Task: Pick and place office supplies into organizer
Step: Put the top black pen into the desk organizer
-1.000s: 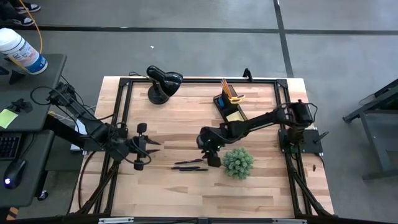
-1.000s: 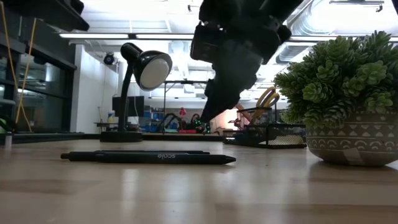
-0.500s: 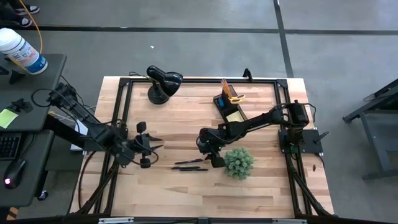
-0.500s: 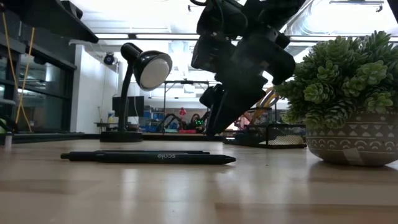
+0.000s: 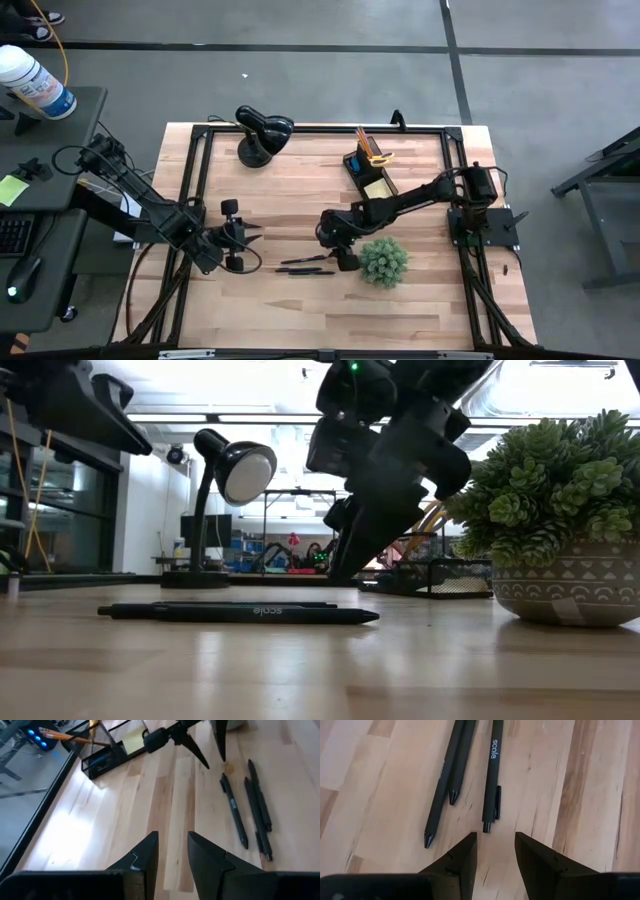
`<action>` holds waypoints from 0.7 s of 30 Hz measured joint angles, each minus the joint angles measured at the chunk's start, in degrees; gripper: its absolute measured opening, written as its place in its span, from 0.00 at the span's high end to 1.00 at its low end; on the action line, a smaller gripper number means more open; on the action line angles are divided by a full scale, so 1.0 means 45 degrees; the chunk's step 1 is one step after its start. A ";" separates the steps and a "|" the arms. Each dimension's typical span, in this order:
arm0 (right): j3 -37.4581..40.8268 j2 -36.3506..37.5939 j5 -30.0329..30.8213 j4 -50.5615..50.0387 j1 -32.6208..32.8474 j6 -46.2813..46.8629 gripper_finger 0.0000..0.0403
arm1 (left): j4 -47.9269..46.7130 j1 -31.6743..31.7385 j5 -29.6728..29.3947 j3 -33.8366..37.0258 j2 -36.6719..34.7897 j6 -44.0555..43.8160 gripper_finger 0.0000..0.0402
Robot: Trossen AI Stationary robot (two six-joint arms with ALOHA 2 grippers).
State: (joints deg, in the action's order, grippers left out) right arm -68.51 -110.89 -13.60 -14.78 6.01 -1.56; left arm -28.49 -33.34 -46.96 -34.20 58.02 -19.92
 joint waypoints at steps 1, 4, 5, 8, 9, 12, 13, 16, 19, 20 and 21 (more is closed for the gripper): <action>0.0000 -0.0005 0.0051 0.0073 0.0004 0.0012 0.68 | -0.0034 0.0000 0.0000 0.0000 0.0000 -0.0016 0.77; 0.0000 -0.0005 0.0077 0.0532 0.0011 0.0017 0.68 | 0.0019 0.0000 0.0005 0.0000 0.0000 -0.0207 0.77; 0.0000 -0.0005 0.0116 0.0663 0.0031 0.0009 0.68 | 0.0020 0.0000 0.0008 0.0000 0.0000 -0.0335 0.77; 0.0000 -0.0005 0.0294 0.0762 0.0031 0.0009 0.68 | 0.0023 0.0000 0.0117 0.0000 0.0000 -0.0559 0.77; 0.0000 -0.0029 0.0303 0.0763 0.0031 0.0007 0.68 | 0.0026 0.0000 0.0123 0.0000 0.0000 -0.0641 0.77; 0.0000 -0.0233 0.0230 0.0774 0.0052 0.0009 0.68 | 0.0083 0.0000 0.0194 0.0000 0.0000 -0.0686 0.77; 0.0000 -0.0330 0.0215 0.0798 0.0078 0.0009 0.68 | 0.0129 0.0000 0.0189 0.0000 0.0000 -0.0686 0.77; 0.0000 -0.0592 0.0226 0.0772 0.0235 0.0009 0.68 | 0.0221 0.0000 0.0192 0.0000 0.0000 -0.0688 0.77; 0.0001 -0.0613 0.0737 0.0679 0.0412 0.0199 0.68 | 0.0400 0.0000 0.0190 0.0000 0.0000 -0.0695 0.77; -0.0003 -0.0607 0.0918 0.0702 0.0469 0.0254 0.68 | 0.0413 0.0000 0.0189 0.0000 0.0000 -0.0695 0.77; -0.0005 -0.0607 0.0984 0.0685 0.0497 0.0289 0.68 | 0.0413 0.0000 0.0181 0.0000 0.0000 -0.0700 0.77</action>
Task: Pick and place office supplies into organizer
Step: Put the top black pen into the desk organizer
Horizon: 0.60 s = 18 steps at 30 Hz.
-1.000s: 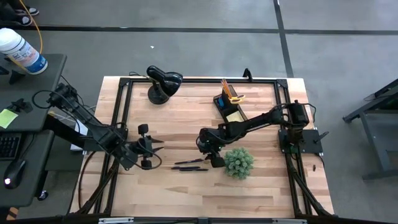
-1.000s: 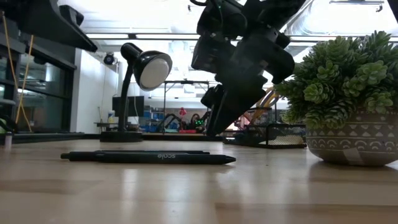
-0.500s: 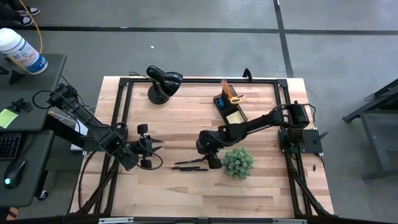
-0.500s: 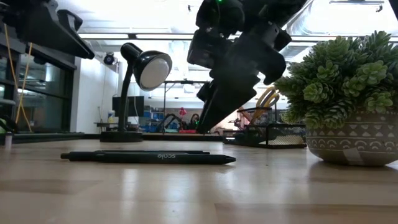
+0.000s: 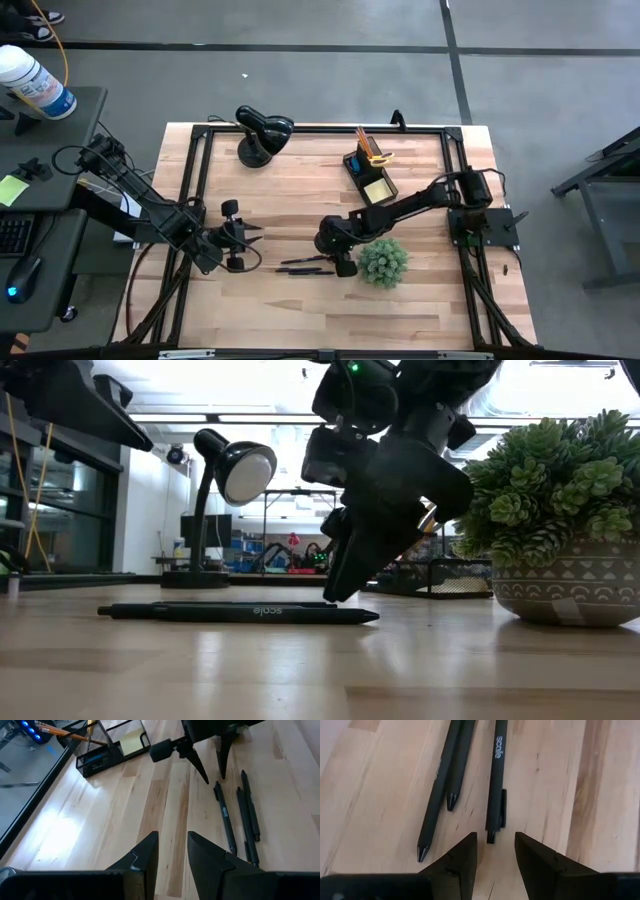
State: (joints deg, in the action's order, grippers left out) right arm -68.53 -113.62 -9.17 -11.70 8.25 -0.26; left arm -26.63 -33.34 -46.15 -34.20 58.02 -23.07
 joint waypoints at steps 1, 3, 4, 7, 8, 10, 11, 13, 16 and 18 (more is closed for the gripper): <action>0.0000 0.0000 0.0012 -0.0010 0.0027 0.0002 0.68 | -0.0002 0.0000 -0.0059 0.0000 0.0000 -0.0032 0.77; 0.0000 -0.0016 0.0071 0.0004 0.0039 0.0002 0.68 | -0.0006 0.0000 -0.0225 0.0000 0.0000 -0.0132 0.77; 0.0000 -0.0031 0.0077 0.0015 0.0039 0.0003 0.68 | -0.0005 0.0000 -0.0309 0.0000 0.0000 -0.0202 0.77; 0.0005 -0.0068 0.0063 -0.0006 0.0039 0.0045 0.68 | -0.0005 -0.0001 -0.0455 0.0000 0.0000 -0.0311 0.77; 0.0000 -0.0068 0.0068 0.0027 0.0039 0.0045 0.68 | -0.0006 0.0000 -0.0463 0.0000 0.0000 -0.0311 0.77; 0.0000 -0.0068 0.0158 0.0089 0.0039 0.0058 0.68 | -0.0005 0.0000 -0.0463 0.0000 0.0000 -0.0311 0.77; 0.0002 -0.0068 0.0283 0.0082 0.0039 0.0065 0.68 | -0.0009 0.0000 -0.0467 0.0000 0.0000 -0.0311 0.77; 0.0000 -0.0068 0.0431 0.0104 0.0039 0.0065 0.68 | -0.0010 0.0000 -0.0467 0.0000 0.0000 -0.0311 0.77; 0.0000 -0.0068 0.0492 0.0181 0.0050 0.0147 0.68 | -0.0033 0.0000 -0.0467 0.0000 0.0000 -0.0307 0.77; 0.0004 -0.0068 0.0612 0.0268 0.0110 0.0371 0.68 | -0.0089 0.0000 -0.0472 0.0000 0.0000 -0.0307 0.77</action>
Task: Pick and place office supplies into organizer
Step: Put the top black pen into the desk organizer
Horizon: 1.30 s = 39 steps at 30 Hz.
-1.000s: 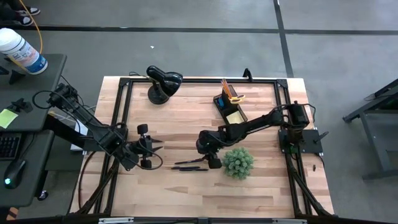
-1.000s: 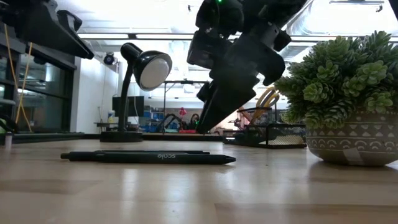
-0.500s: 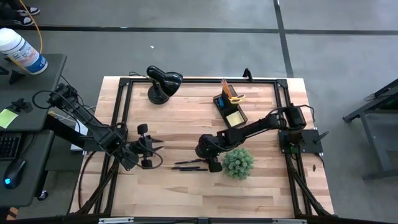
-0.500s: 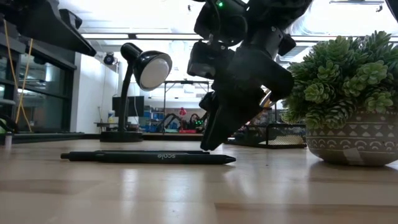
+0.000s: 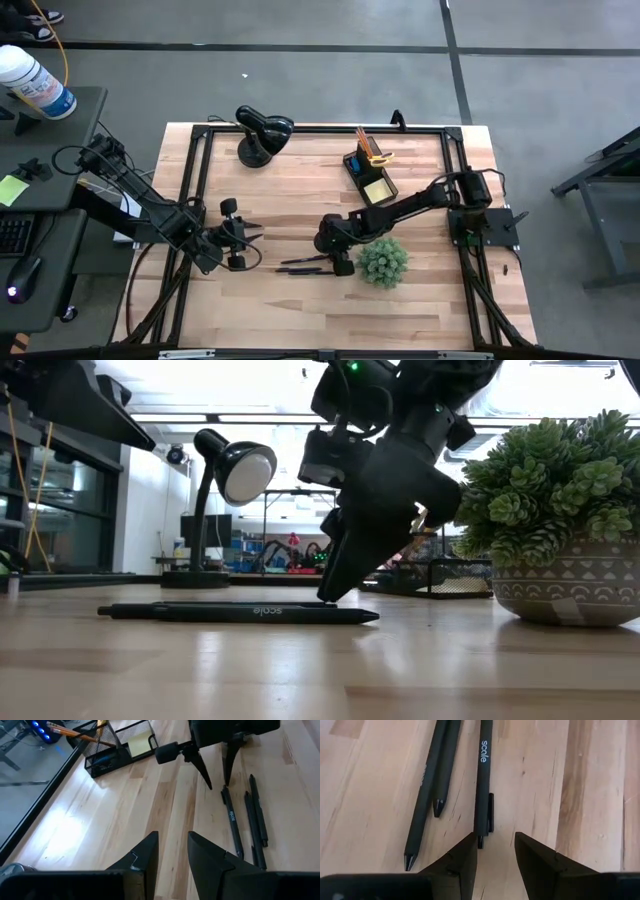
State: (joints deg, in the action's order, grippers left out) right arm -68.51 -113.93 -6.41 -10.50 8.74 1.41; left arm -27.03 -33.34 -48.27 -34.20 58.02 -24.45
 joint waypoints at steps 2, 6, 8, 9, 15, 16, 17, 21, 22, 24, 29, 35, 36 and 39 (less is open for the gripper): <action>-0.0004 0.0000 0.0046 0.0146 0.0101 0.0114 0.68 | -0.0028 0.0000 0.0002 0.0000 0.0000 0.0005 0.77; -0.0004 0.0000 0.0356 0.0291 0.0346 0.0470 0.68 | -0.0033 0.0000 0.0000 0.0000 0.0000 0.0010 0.77; -0.0004 0.0000 0.0469 0.0285 0.0434 0.0642 0.68 | -0.0038 0.0000 0.0000 0.0000 0.0000 0.0027 0.77; -0.0004 0.0000 0.0477 0.0303 0.0456 0.0693 0.68 | -0.0040 0.0000 0.0000 0.0000 0.0000 0.0034 0.77; -0.0081 -0.0313 0.0589 0.0364 0.0503 0.0827 0.68 | -0.0135 0.0000 0.0000 0.0000 0.0000 0.0034 0.77; -0.0130 -0.0368 0.0583 0.0290 0.0503 0.0823 0.68 | -0.0135 0.0000 0.0000 0.0000 0.0000 0.0034 0.77; -0.0208 -0.0437 0.0578 0.0233 0.0503 0.0829 0.68 | -0.0131 -0.0004 -0.0001 0.0000 -0.0004 0.0030 0.77; -0.0491 -0.0601 0.0583 0.0053 0.0512 0.0822 0.68 | -0.0115 -0.0004 0.0010 -0.0005 -0.0005 0.0034 0.77; -0.0550 -0.0643 0.0582 0.0025 0.0512 0.0763 0.68 | -0.0126 -0.0001 0.0010 -0.0005 -0.0005 0.0029 0.77; -0.0624 -0.0665 0.0594 -0.0103 0.0512 0.0704 0.68 | -0.0120 -0.0005 0.0010 -0.0005 -0.0005 0.0029 0.77; -0.0645 -0.0665 0.0603 -0.0339 0.0512 0.0685 0.68 | -0.0125 -0.0001 0.0017 -0.0005 -0.0005 0.0029 0.77; -0.0645 -0.0663 0.0619 -0.0659 0.0507 0.0685 0.68 | -0.0124 -0.0004 0.0019 -0.0005 -0.0005 0.0029 0.77; -0.0645 -0.0664 0.0649 -0.0715 0.0507 0.0703 0.68 | -0.0125 -0.0004 0.0024 -0.0005 -0.0005 0.0029 0.77; -0.0645 -0.0661 0.0679 -0.0813 0.0507 0.0980 0.68 | -0.0125 -0.0005 0.0029 -0.0005 -0.0005 0.0029 0.77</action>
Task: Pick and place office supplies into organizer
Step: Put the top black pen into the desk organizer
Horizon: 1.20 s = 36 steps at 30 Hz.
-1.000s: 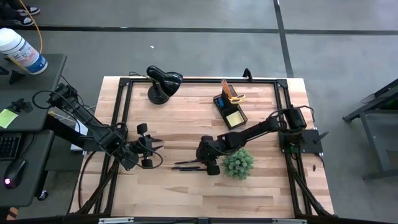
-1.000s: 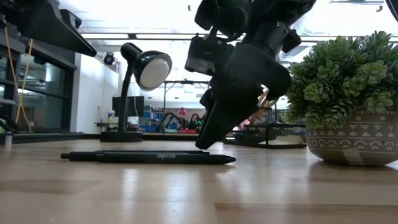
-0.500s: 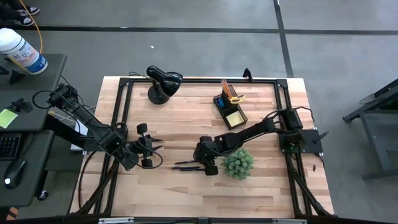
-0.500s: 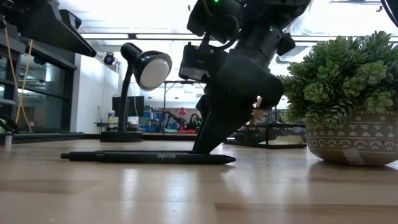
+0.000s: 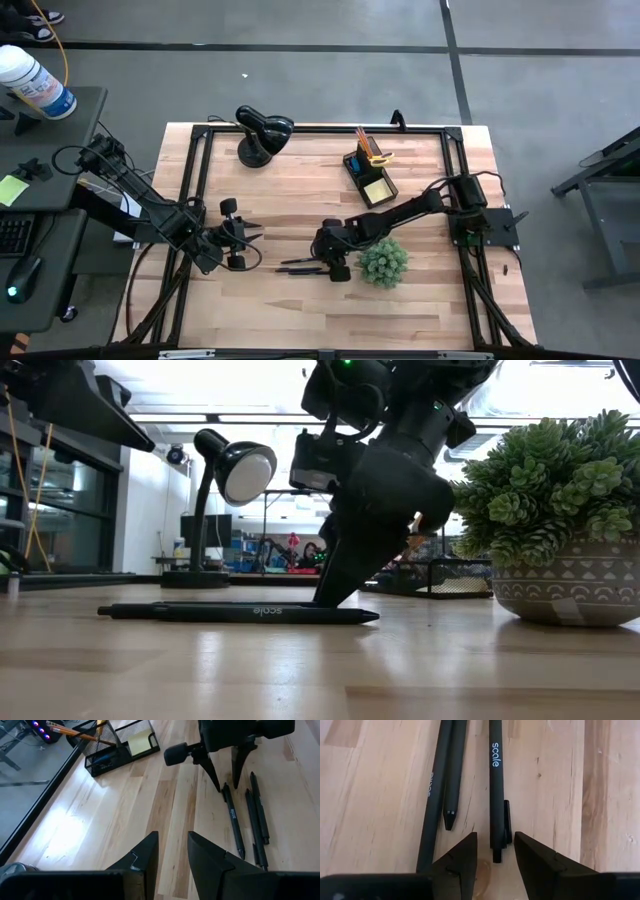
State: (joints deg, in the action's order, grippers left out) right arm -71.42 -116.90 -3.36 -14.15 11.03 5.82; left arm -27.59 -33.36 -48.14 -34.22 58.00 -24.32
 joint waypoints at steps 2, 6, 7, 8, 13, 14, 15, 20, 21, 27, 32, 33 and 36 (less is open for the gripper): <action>-0.0001 0.0000 0.0000 -0.0061 0.0000 0.0144 0.70 | 0.0000 0.0003 0.0008 0.0000 0.0000 0.0000 0.77; 0.0000 0.0000 0.0010 -0.0126 -0.0010 0.0289 0.77 | 0.0005 0.0005 0.0019 0.0000 0.0000 0.0000 0.77; 0.0000 0.0000 0.0015 -0.0133 -0.0010 0.0283 0.79 | 0.0000 0.0003 0.0019 0.0000 0.0000 0.0000 0.77; 0.0000 0.0000 0.0015 -0.0142 -0.0010 0.0287 0.82 | 0.0001 0.0005 0.0019 0.0000 0.0000 0.0000 0.77; 0.0000 0.0014 -0.0041 -0.0180 -0.0010 0.0288 0.92 | 0.0004 0.0005 0.0006 0.0000 0.0000 0.0000 0.77; 0.0000 0.0018 -0.0091 -0.0183 -0.0010 0.0288 0.94 | 0.0000 0.0000 -0.0011 0.0000 0.0004 0.0000 0.77; 0.0000 0.0023 -0.0168 -0.0185 -0.0010 0.0285 0.95 | 0.0003 0.0003 -0.0015 0.0000 0.0000 0.0000 0.77; 0.0005 0.0039 -0.0363 -0.0170 0.0005 0.0084 0.98 | 0.0001 0.0000 -0.0020 0.0000 0.0000 -0.0001 0.77; 0.0005 0.0039 -0.0364 -0.0170 0.0005 0.0080 0.98 | 0.0000 0.0005 -0.0020 0.0000 0.0000 -0.0005 0.77; 0.0010 0.0024 -0.0354 -0.0165 0.0005 0.0045 1.00 | 0.0000 0.0000 -0.0021 0.0000 0.0000 0.0000 0.77; -0.0001 0.0021 -0.0341 -0.0179 0.0005 -0.0090 1.00 | 0.0000 0.0002 -0.0024 0.0000 0.0000 0.0000 0.77; -0.0065 0.0013 -0.0339 -0.0256 0.0005 -0.0162 1.00 | 0.0000 0.0002 -0.0024 0.0000 0.0002 -0.0002 0.77; -0.0320 -0.0019 -0.0248 -0.0445 0.0010 -0.0544 1.00 | -0.0002 0.0002 -0.0024 0.0000 0.0000 -0.0003 0.77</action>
State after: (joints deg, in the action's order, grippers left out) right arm -72.86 -116.99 -4.48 -16.16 11.07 3.37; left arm -27.60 -33.35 -48.25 -34.22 58.00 -24.33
